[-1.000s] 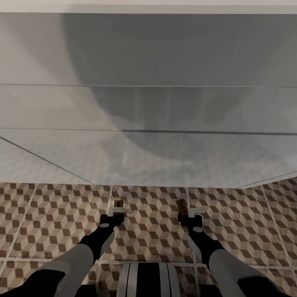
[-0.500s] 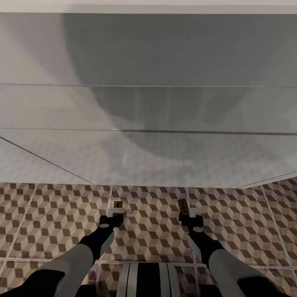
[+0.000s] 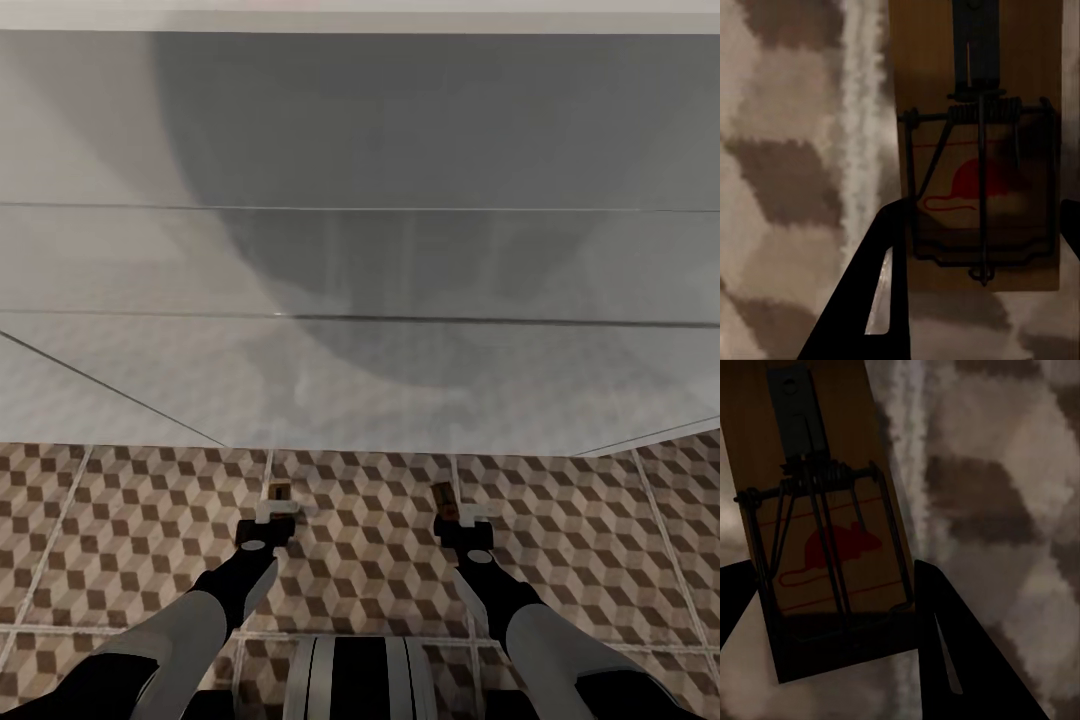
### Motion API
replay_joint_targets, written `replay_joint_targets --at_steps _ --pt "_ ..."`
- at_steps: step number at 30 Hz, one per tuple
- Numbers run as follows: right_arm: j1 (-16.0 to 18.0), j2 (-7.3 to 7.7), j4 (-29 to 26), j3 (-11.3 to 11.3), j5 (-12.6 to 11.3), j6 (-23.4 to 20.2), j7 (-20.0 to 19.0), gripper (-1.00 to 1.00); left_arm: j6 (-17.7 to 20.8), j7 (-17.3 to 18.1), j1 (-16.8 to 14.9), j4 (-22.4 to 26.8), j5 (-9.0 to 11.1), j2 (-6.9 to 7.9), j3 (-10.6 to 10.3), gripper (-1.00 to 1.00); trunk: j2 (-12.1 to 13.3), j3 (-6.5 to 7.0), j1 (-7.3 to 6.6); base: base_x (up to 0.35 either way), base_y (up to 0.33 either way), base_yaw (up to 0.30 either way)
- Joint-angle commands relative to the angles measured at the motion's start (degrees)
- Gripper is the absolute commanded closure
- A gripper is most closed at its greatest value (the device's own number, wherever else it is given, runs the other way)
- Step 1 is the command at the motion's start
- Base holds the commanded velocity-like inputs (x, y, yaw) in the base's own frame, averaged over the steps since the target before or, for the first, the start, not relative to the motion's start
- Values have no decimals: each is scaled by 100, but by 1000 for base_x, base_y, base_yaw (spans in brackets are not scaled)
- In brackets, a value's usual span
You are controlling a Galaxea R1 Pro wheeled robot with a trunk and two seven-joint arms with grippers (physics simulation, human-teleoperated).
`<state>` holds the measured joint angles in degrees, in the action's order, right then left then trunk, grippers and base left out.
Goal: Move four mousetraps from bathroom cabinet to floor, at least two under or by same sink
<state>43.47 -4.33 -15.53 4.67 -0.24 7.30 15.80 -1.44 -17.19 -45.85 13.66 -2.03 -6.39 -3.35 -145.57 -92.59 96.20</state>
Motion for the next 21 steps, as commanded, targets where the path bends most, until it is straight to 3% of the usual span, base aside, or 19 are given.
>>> replay_joint_targets --at_steps 1,12,21 --pt "2 2 6 51 -20 9 64 100 -8 -75 -3 -6 -29 0 -39 100 -1 -3 -1 23 0 0" --pt "3 2 6 52 -17 9 62 100 -14 -101 -3 -4 -47 5 -51 100 -1 -3 -1 167 0 0" --pt "4 2 6 57 -11 9 64 100 -36 -75 -3 5 -52 -2 -59 100 -1 -3 -1 27 0 0"
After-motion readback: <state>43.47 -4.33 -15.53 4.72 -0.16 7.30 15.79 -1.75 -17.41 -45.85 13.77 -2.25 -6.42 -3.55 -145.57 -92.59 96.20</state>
